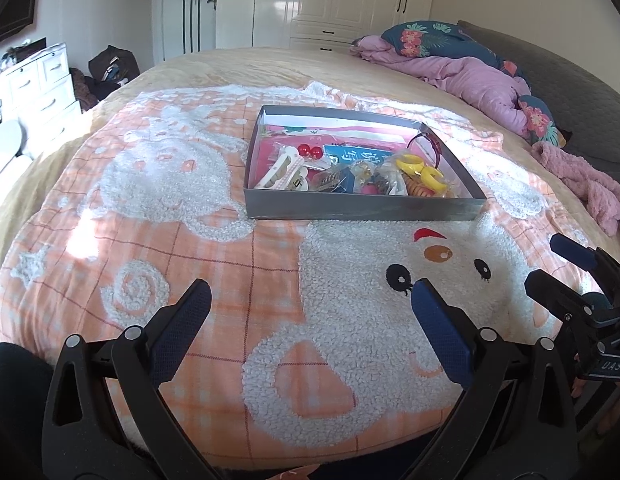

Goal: Organize jewelry

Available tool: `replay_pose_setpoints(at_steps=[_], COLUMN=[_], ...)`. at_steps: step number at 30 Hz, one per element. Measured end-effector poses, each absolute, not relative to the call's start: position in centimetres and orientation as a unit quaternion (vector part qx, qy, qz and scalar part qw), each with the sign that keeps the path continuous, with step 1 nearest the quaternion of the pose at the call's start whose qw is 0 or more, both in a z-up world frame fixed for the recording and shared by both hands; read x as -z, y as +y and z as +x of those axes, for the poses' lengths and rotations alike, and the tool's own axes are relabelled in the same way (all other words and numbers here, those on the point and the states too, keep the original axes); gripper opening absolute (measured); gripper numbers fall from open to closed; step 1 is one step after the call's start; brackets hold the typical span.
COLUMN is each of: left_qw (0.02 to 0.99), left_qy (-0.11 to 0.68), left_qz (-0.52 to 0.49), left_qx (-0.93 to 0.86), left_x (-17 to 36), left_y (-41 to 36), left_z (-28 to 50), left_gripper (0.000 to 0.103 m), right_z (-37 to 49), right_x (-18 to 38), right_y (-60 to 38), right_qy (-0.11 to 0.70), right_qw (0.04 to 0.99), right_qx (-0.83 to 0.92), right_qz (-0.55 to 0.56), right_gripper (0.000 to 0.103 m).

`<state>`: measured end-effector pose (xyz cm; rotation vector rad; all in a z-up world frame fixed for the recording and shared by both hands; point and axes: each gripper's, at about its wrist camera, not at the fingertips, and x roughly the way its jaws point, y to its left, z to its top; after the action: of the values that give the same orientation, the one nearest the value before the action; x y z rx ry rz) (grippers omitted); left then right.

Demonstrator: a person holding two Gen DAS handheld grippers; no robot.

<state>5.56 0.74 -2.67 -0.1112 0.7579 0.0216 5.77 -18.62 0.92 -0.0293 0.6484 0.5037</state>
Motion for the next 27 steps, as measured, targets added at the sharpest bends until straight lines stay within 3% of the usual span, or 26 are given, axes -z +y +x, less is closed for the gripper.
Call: replay_pose_setpoints(at_steps=[19,27], left_qw=[0.925,0.910], left_qy=[0.374,0.399], left_qz=[-0.064,-0.098], left_qx=[-0.005,-0.056], left_x=[2.9,3.5], left_y=[1.1,4.5], left_z=[5.8,7.7], left_gripper=[0.094,0.094], right_z=[6.0,9.9], right_x=[-0.5,-0.4], right_y=[-18.8,-23.4], right_qy=[0.320,0.334], right_qw=[0.916,0.926], right_qx=[-0.240,-0.177], right_qz=[-0.014,0.019], right_gripper=[0.099,0.099])
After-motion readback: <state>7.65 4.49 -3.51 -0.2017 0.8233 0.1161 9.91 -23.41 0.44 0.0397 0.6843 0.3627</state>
